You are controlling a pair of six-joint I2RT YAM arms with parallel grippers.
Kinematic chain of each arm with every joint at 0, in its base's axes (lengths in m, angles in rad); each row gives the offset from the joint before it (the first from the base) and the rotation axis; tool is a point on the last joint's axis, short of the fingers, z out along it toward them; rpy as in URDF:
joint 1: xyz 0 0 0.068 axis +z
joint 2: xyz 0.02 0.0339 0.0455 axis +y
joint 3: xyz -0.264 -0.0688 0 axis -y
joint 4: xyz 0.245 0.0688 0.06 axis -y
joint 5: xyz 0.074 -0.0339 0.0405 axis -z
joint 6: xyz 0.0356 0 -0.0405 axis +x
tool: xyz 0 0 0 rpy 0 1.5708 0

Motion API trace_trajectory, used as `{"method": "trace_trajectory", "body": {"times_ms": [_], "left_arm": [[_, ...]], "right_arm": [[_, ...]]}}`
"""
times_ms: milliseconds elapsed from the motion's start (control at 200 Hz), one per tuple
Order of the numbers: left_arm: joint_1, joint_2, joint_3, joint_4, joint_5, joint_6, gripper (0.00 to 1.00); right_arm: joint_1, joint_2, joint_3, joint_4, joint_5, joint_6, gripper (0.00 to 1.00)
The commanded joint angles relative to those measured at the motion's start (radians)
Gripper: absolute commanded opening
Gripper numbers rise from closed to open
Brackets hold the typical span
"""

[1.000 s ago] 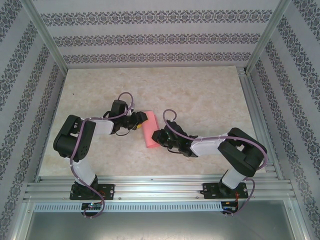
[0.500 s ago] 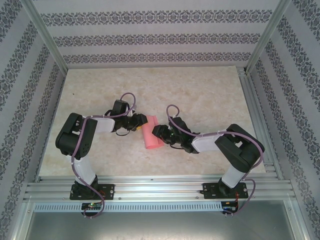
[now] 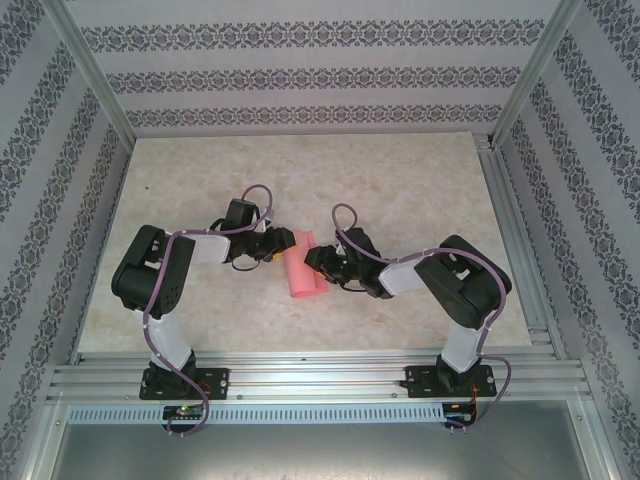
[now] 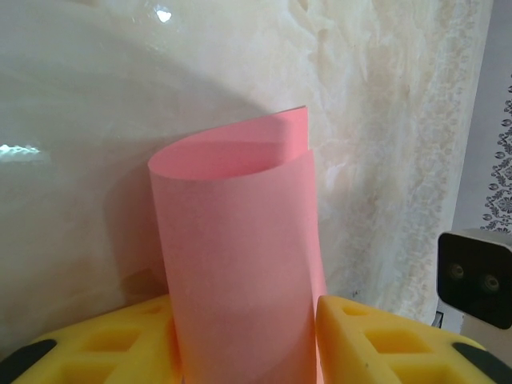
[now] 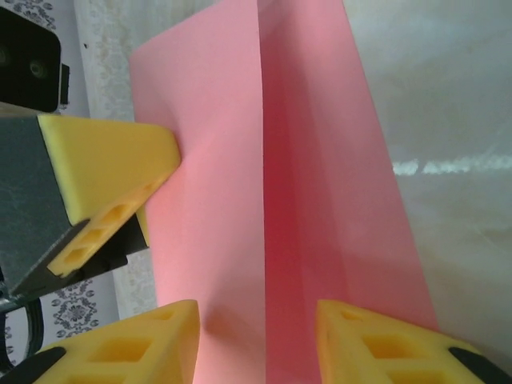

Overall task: Fold a paper plane with a square sheet of paper (fold left side to right side)
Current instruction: First fold in half a square sheet of paper at the center of the table.

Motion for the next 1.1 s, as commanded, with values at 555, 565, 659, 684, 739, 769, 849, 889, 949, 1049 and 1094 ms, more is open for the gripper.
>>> {"method": "trace_trajectory", "body": {"times_ms": [555,565,659,684,739,769,849,889,949,1049,1094], "left_arm": [[-0.012,-0.007,0.021,-0.038,-0.005,0.041,0.50],[-0.013,-0.009,0.022,-0.040,-0.007,0.042,0.51],[-0.013,-0.054,0.021,-0.075,-0.029,0.064,0.57],[-0.012,-0.069,0.022,-0.091,-0.037,0.072,0.59],[-0.011,-0.109,0.026,-0.128,-0.060,0.093,0.63],[-0.010,-0.133,0.028,-0.155,-0.076,0.102,0.65],[-0.008,-0.193,0.030,-0.232,-0.120,0.125,0.70],[-0.007,-0.218,0.023,-0.261,-0.133,0.129,0.71],[-0.008,-0.246,0.007,-0.282,-0.132,0.120,0.71],[-0.014,-0.264,-0.026,-0.283,-0.113,0.098,0.70],[-0.020,-0.267,-0.038,-0.278,-0.111,0.093,0.70]], "right_arm": [[-0.036,0.027,0.082,-0.024,-0.048,-0.066,0.12],[-0.036,0.027,0.082,-0.024,-0.049,-0.067,0.12],[-0.042,0.037,0.091,-0.034,-0.059,-0.087,0.02],[-0.043,0.040,0.093,-0.042,-0.060,-0.097,0.00],[-0.044,0.047,0.106,-0.071,-0.061,-0.122,0.00],[-0.045,0.050,0.113,-0.088,-0.060,-0.136,0.00],[-0.048,0.053,0.130,-0.130,-0.053,-0.173,0.00],[-0.051,0.053,0.138,-0.150,-0.050,-0.188,0.00],[-0.056,0.057,0.150,-0.181,-0.047,-0.212,0.00],[-0.063,0.069,0.166,-0.205,-0.053,-0.234,0.00],[-0.067,0.072,0.171,-0.213,-0.056,-0.240,0.00]]}}
